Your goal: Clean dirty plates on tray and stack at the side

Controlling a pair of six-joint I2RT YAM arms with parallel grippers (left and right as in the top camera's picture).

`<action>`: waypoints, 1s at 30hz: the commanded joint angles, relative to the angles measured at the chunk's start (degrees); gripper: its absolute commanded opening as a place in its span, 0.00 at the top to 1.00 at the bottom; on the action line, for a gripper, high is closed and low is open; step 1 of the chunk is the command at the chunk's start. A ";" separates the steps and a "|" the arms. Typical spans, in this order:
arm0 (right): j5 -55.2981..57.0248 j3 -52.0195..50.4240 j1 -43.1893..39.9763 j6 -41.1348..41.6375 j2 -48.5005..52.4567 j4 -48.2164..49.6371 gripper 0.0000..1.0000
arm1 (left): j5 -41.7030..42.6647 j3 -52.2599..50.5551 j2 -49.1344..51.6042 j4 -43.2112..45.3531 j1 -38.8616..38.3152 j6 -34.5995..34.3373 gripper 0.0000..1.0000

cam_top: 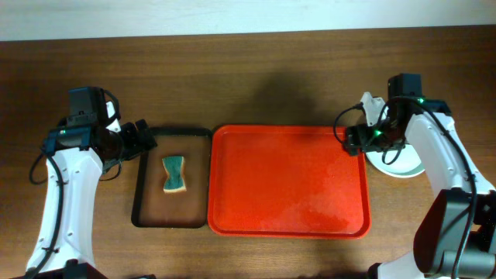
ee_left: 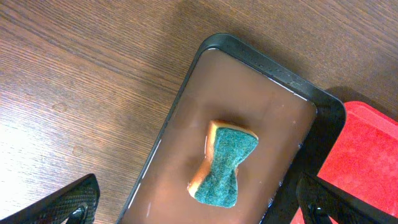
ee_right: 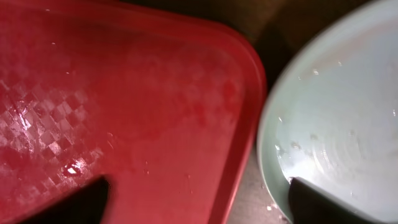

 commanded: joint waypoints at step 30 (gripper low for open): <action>1.46 -0.81 2.36 -0.63 -34.84 0.74 0.02 | 0.42 0.63 -0.48 0.11 0.13 -0.55 0.01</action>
